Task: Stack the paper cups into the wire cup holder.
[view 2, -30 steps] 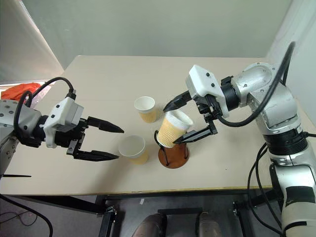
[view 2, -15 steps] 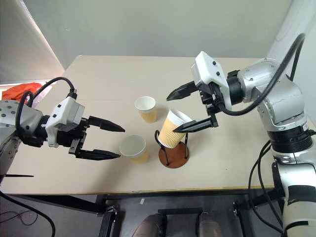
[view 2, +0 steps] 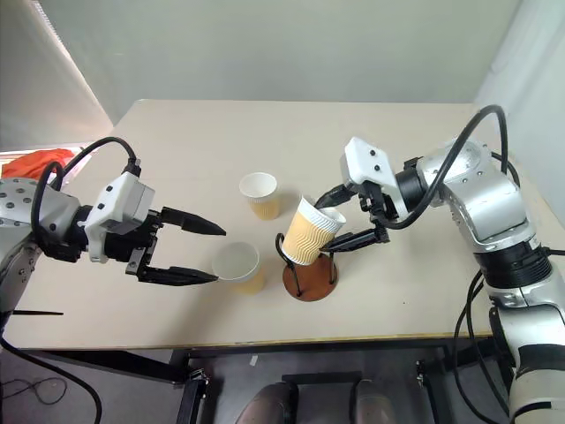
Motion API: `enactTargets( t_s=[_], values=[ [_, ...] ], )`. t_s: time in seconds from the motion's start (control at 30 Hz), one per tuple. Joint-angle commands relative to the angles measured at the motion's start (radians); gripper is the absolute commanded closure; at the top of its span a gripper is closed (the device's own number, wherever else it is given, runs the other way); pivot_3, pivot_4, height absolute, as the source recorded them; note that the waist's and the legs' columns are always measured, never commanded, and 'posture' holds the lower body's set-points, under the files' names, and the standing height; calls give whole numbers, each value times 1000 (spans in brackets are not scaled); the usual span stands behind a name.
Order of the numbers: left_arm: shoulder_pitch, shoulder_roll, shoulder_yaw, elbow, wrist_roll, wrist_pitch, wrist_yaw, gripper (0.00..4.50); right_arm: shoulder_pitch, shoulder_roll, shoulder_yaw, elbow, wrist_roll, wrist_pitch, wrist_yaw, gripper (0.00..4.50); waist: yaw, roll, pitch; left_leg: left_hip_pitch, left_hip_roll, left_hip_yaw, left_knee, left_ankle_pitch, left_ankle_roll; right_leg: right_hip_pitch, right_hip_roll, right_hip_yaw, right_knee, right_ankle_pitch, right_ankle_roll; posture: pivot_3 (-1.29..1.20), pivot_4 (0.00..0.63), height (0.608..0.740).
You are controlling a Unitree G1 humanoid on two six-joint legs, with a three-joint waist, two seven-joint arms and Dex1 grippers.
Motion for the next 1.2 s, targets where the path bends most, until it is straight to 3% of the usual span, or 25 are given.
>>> enactTargets(
  t_s=[0.03, 0.3, 0.33, 0.77, 1.2],
  values=[
    [-2, 11, 17, -19, -3, 4, 2, 521, -18, -5, -18, -20, 6, 2, 0, 1632, 1, 0, 0, 0, 0, 0, 0, 0, 0, 0, 0, 0, 0, 0, 0, 0, 150, 740],
    [-3, 10, 17, -14, 1, 2, 3, 521, -34, -12, -25, -4, 0, -21, 18, 4354, 1, 0, 0, 0, 0, 0, 0, 0, 0, 0, 0, 0, 0, 0, 0, 0, 150, 740],
    [-3, 11, 17, -12, 2, 0, 2, 521, -42, -16, -31, -1, 1, -29, 25, 4475, 1, 0, 0, 0, 0, 0, 0, 0, 0, 0, 0, 0, 0, 0, 0, 0, 150, 740],
    [-11, 5, 6, 2, 16, -13, -2, 521, -117, -42, 20, -32, -69, -188, 111, 4475, 0, 0, 0, 0, 0, 0, 0, 0, 0, 0, 0, 0, 0, 0, 0, 0, 150, 740],
    [8, 5, 15, -24, 11, -4, 8, 521, -96, -47, 87, -29, -205, -330, 148, 4475, 0, 0, 0, 0, 0, 0, 0, 0, 0, 0, 0, 0, 0, 0, 0, 0, 150, 740]
  ],
)
